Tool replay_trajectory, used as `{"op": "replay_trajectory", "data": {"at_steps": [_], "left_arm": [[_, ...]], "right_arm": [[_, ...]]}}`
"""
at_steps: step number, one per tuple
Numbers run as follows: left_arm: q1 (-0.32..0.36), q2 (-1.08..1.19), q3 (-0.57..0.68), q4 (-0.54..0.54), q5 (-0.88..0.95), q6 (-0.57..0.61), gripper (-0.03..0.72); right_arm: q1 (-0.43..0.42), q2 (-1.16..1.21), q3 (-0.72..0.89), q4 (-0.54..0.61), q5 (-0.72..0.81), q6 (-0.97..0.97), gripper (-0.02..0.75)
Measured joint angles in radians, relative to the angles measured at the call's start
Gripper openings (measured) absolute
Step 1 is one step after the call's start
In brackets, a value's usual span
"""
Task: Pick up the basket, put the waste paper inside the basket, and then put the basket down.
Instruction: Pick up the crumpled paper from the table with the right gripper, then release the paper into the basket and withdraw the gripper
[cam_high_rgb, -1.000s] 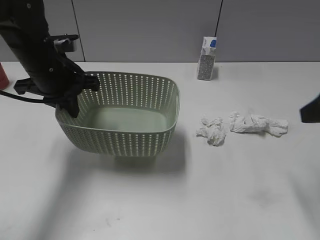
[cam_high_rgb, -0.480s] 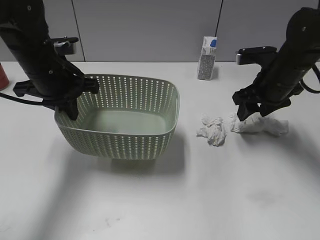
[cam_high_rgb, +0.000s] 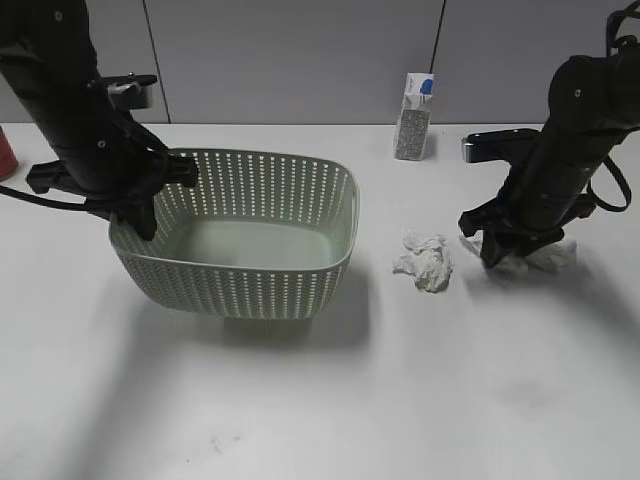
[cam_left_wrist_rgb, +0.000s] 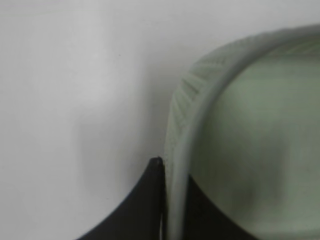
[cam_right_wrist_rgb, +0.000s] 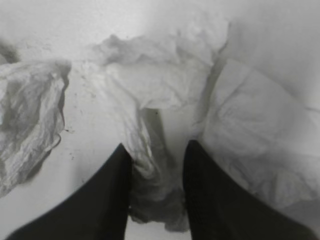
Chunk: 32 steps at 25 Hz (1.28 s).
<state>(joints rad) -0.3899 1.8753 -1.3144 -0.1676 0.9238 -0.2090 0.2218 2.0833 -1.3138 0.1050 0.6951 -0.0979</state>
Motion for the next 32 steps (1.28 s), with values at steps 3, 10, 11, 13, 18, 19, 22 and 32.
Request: {"op": "replay_trajectory", "data": {"at_steps": [3,10,11,13,18,19,22,32], "left_arm": [[0.0,0.0,0.0,0.0,0.0,0.0,0.003],[0.0,0.0,0.0,0.0,0.0,0.0,0.003],[0.0,0.0,0.0,0.0,0.0,0.0,0.003],[0.0,0.0,0.0,0.0,0.0,0.0,0.003],[0.0,0.0,0.0,-0.001,0.0,0.0,0.003],[0.0,0.0,0.0,-0.003,0.0,0.0,0.003],[0.0,0.0,0.0,-0.007,0.0,0.0,0.003],[0.0,0.0,0.0,-0.011,-0.002,0.0,0.003]], "right_arm": [[0.0,0.0,0.0,-0.001,0.0,0.0,0.132],[0.0,-0.07,0.0,-0.008,0.023,0.0,0.02],[0.002,-0.102,0.0,-0.008,0.026,0.0,0.02],[0.015,-0.166,0.0,0.003,0.028,-0.01,0.02],[0.148,-0.326,0.0,0.163,0.022,-0.131,0.02],[0.196,-0.345,0.0,0.199,0.003,-0.146,0.02],[0.332,-0.369,-0.008,0.258,-0.072,-0.172,0.02],[0.479,-0.263,-0.008,0.275,-0.246,-0.175,0.446]]}}
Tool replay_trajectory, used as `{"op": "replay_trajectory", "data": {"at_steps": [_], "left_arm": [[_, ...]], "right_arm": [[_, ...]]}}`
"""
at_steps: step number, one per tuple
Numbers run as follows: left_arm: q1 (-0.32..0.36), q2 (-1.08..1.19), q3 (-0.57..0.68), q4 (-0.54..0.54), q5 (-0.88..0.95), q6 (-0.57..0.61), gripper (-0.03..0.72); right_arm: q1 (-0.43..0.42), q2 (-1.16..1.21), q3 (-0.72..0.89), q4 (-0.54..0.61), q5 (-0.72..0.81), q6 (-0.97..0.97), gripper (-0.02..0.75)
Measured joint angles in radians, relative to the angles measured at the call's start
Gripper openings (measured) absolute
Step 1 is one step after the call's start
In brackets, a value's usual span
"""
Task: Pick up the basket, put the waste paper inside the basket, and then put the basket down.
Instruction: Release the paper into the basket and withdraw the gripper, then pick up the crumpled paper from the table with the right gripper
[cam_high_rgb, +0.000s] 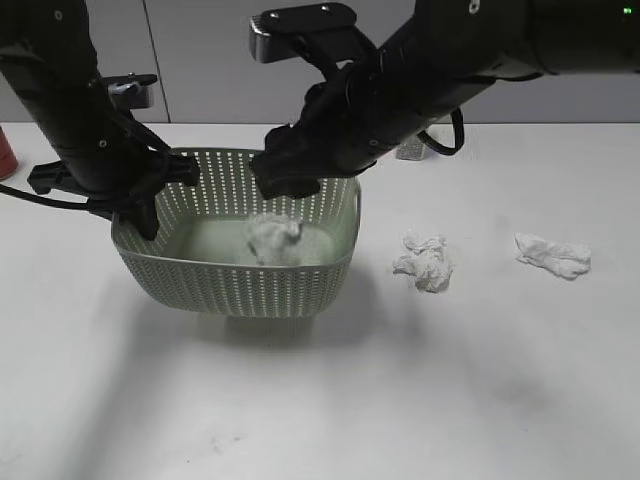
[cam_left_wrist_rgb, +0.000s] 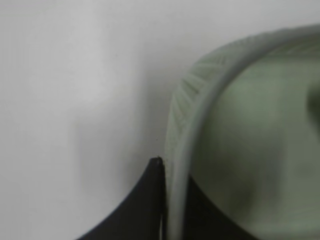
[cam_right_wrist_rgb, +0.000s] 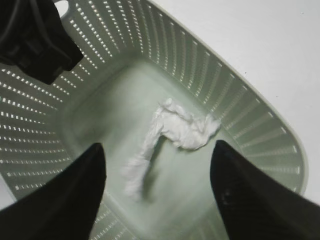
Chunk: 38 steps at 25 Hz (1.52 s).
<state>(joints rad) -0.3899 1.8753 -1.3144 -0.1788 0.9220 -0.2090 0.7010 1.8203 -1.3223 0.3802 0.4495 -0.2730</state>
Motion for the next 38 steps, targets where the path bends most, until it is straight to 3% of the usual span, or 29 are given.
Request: {"op": "replay_trajectory", "data": {"at_steps": [1,3,6,9,15,19,29,33,35,38], "left_arm": [[0.0,0.0,0.0,0.0,-0.001,0.0,0.003],[0.0,0.0,0.0,-0.001,-0.002,0.0,0.003],[-0.001,0.0,0.0,-0.002,-0.002,0.0,0.003],[-0.001,0.0,0.0,-0.002,-0.005,0.0,0.003],[-0.002,0.0,0.0,-0.002,-0.01,0.0,0.003],[-0.002,0.0,0.0,-0.002,-0.024,0.0,0.003],[-0.002,0.0,0.0,-0.004,-0.031,0.0,0.003],[-0.002,0.0,0.0,-0.004,-0.031,0.0,0.003],[-0.002,0.0,0.0,-0.004,-0.031,0.0,0.003],[-0.002,0.0,0.0,-0.004,-0.031,0.0,0.003]], "right_arm": [[-0.002,0.0,0.0,-0.007,-0.001,0.002,0.517],[-0.011,-0.007,-0.011,-0.049,0.001,0.029,0.587],[-0.065,-0.044,-0.022,-0.168,0.027,0.156,0.597],[-0.203,-0.065,-0.026,-0.248,0.097,0.217,0.592],[-0.55,-0.042,0.096,-0.28,0.126,0.234,0.589],[-0.692,0.04,0.167,-0.281,0.112,0.225,0.589],[-0.72,0.202,0.174,-0.204,-0.001,0.051,0.586],[-0.72,0.206,0.174,-0.2,-0.009,0.013,0.497],[-0.72,0.206,0.174,-0.199,-0.009,0.006,0.36],[-0.72,0.203,0.174,-0.193,0.002,0.004,0.083]]}}
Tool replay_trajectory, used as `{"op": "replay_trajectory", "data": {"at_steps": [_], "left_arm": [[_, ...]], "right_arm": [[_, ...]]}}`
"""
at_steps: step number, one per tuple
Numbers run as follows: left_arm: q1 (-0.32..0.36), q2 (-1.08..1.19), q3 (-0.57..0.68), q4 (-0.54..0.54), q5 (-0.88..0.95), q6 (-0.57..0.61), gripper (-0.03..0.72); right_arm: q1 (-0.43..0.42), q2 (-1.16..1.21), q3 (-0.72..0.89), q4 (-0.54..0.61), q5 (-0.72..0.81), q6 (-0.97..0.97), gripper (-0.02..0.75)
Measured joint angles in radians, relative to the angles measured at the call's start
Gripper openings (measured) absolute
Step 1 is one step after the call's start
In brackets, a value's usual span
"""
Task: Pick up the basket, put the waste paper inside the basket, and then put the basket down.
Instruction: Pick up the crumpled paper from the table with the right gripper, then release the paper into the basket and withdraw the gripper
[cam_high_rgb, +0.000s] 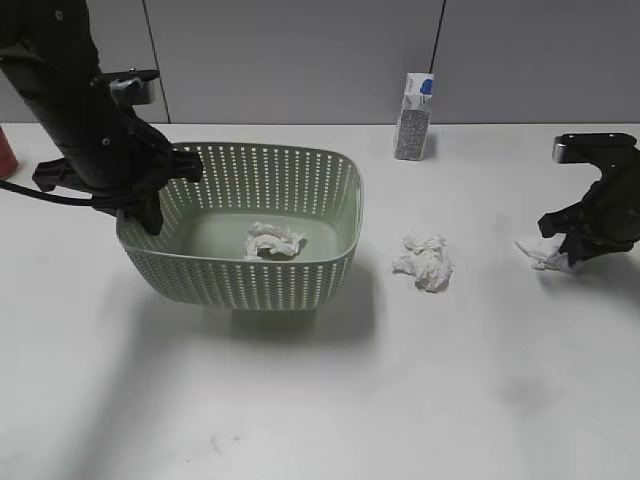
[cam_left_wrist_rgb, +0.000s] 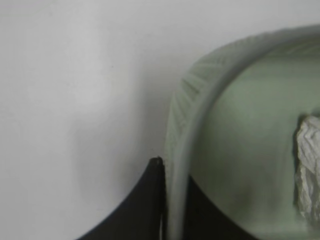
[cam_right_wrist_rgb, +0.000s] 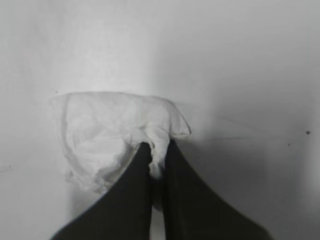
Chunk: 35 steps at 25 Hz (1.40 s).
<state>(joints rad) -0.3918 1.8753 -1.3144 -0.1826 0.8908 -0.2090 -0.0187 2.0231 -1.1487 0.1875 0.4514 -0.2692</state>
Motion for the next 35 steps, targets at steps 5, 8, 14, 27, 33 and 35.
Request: {"op": "replay_trajectory", "data": {"at_steps": [5,8,14,27,33,35], "left_arm": [[0.0,0.0,0.0,0.001,-0.004,0.0,0.003],[0.0,0.0,0.0,0.001,-0.019,0.0,0.003],[0.0,0.0,0.0,0.001,-0.026,0.0,0.003],[0.0,0.0,0.0,0.001,-0.029,0.0,0.003],[0.0,0.0,0.0,0.001,-0.029,0.0,0.003],[0.0,0.0,0.0,0.001,-0.029,0.0,0.003]], "right_arm": [[0.02,-0.082,0.0,0.093,0.036,-0.021,0.02],[0.11,-0.185,0.0,0.16,0.04,-0.086,0.02],[0.425,-0.364,-0.016,0.221,-0.05,-0.114,0.02],[0.67,-0.274,-0.093,0.227,-0.156,-0.116,0.48],[0.586,-0.274,-0.242,0.066,0.048,0.089,0.575],[0.518,-0.274,-0.26,0.017,0.116,0.148,0.579]]}}
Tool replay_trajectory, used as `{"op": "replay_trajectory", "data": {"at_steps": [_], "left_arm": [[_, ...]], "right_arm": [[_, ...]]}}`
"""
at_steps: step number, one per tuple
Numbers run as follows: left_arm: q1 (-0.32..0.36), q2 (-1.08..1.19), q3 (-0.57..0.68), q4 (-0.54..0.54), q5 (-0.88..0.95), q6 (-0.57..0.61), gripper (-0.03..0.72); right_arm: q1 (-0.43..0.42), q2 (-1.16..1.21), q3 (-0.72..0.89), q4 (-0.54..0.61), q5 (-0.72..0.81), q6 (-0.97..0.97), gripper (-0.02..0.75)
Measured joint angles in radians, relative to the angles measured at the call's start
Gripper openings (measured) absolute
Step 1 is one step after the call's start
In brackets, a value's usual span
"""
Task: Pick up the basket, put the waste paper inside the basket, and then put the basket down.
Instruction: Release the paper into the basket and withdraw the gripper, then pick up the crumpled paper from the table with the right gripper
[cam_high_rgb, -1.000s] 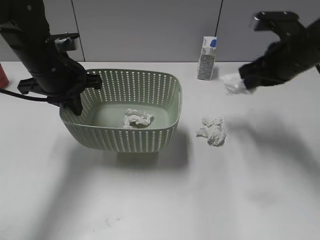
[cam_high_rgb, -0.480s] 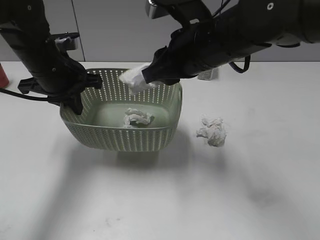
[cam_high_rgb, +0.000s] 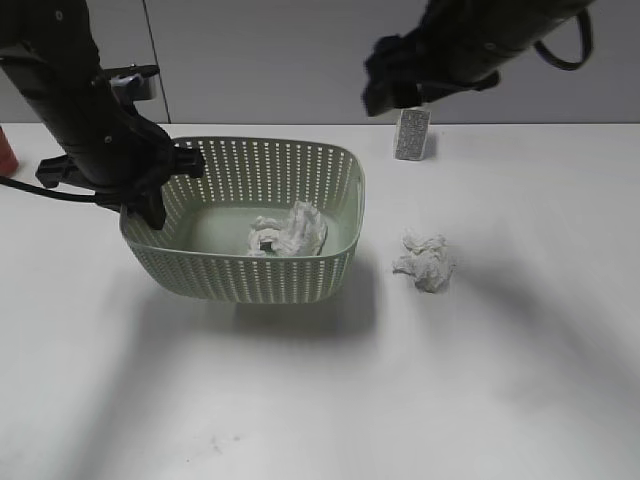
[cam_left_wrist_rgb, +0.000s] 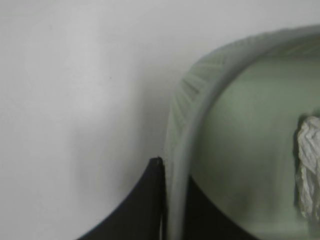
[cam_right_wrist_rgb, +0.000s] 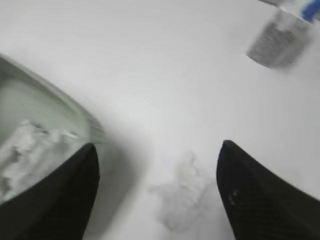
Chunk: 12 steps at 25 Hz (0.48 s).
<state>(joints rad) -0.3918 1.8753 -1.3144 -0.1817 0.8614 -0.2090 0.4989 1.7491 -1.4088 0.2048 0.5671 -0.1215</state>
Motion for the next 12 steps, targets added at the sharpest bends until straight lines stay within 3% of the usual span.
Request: {"op": "replay_trajectory", "data": {"at_steps": [6,12], "left_arm": [[0.0,0.0,0.0,0.0,0.0,-0.001,0.003],[0.0,0.0,0.0,0.002,0.0,-0.003,0.003]], "right_arm": [[-0.191,0.095,0.063,-0.037,0.106,0.026,0.578],[-0.163,0.292,0.102,-0.048,0.05,-0.002,0.502]]}}
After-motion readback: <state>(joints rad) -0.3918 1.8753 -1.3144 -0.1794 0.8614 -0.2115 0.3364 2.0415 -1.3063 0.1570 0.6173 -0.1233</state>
